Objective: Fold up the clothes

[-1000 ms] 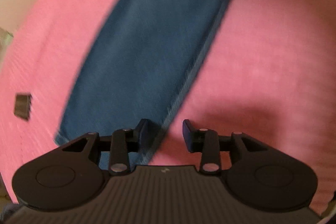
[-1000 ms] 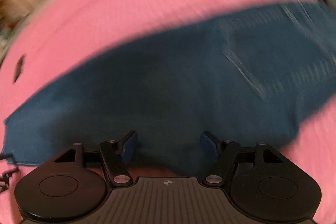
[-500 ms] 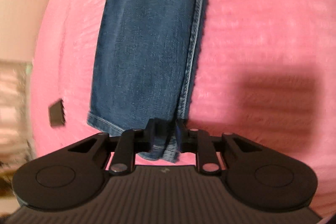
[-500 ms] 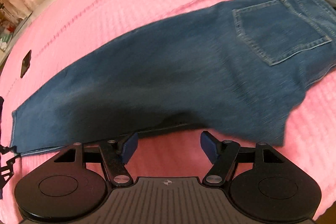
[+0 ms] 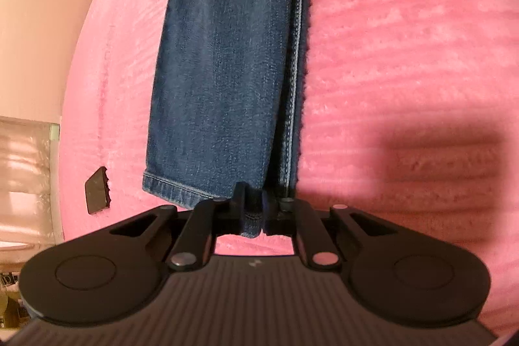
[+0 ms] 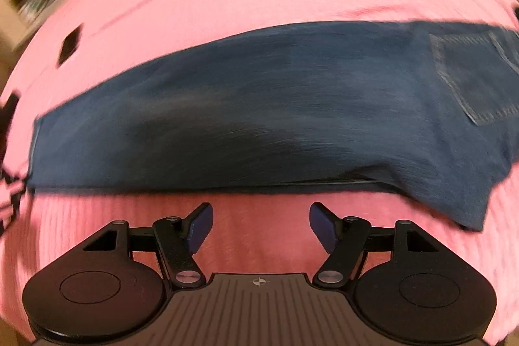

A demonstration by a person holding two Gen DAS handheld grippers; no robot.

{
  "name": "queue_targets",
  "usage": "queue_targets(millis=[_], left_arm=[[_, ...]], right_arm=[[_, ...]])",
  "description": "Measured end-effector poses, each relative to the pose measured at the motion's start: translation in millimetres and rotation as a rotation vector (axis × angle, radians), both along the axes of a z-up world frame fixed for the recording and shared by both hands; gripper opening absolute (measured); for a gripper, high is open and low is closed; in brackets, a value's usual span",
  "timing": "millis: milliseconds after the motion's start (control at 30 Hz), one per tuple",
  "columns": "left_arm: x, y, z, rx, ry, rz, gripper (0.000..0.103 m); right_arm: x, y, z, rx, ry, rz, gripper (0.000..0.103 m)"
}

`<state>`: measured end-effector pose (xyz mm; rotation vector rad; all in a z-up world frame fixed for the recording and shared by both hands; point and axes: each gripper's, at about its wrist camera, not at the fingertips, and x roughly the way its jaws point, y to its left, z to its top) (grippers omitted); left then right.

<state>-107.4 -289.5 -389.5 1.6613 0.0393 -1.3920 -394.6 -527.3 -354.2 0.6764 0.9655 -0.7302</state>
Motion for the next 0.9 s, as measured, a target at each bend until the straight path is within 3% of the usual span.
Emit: queue_targets(millis=[100,333,533,633,800,900], left_arm=[[5,1,-1,-0.008,-0.013,-0.006,0.005],[1,-9,2,0.026,-0.011,0.041,0.008],[10,-1,24,0.018,0.071,0.186,0.017],[7,3,39,0.011,0.119,0.258,0.027],[-13,-17,56,-0.003,0.18,0.304,0.032],[-30,-48,64,-0.032,0.212,0.292,0.032]], right_arm=[[6,4,-1,-0.01,0.001,0.013,0.069],[-21,-19,-17,0.03,0.036,-0.124,0.069],[-57,-46,-19,0.012,0.097,-0.28,0.069],[-71,-54,-16,0.023,0.101,-0.335,0.069],[-85,-69,-4,0.011,0.071,-0.301,0.069],[-89,-95,1,-0.042,0.08,-0.221,0.069]])
